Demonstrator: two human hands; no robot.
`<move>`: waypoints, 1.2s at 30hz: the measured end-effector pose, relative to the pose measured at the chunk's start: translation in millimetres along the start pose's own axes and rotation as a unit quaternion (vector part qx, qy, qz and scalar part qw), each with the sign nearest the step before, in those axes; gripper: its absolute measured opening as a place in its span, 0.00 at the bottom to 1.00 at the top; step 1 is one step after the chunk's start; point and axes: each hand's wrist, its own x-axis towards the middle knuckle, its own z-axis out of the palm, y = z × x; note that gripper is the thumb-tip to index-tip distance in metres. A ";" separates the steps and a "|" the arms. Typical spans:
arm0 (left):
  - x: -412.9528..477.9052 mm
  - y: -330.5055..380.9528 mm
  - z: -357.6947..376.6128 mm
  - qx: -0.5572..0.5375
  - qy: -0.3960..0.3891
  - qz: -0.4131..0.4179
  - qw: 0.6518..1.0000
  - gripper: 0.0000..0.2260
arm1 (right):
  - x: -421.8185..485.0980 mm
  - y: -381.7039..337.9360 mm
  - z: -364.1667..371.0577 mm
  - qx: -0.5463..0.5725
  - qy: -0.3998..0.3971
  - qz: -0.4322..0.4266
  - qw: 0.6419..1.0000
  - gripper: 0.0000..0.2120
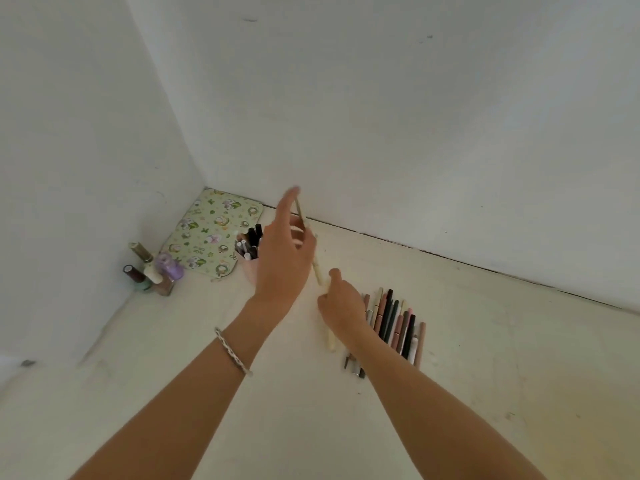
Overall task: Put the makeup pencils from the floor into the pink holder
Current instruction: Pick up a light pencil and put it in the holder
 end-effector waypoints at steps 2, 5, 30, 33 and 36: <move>17.5 -2.9 -23.5 -0.023 0.091 0.023 0.995 0.27 | 6.2 -3.8 -13.6 0.062 0.078 -0.005 0.995 0.21; 40.9 -11.6 -57.2 -0.009 0.200 0.033 0.979 0.26 | 18.3 -15.9 -44.0 0.187 0.195 -0.022 0.963 0.19; 31.1 -45.4 -96.2 0.100 0.190 0.005 0.977 0.13 | 24.6 -132.8 -55.2 0.289 0.254 -0.240 0.891 0.15; 29.0 -43.2 -96.4 0.073 0.196 0.006 0.978 0.12 | 24.8 -135.1 -55.3 0.268 0.250 -0.253 0.895 0.15; 26.4 -43.1 -95.2 0.069 0.202 0.000 0.977 0.11 | 20.6 -136.9 -58.3 0.264 0.259 -0.260 0.892 0.15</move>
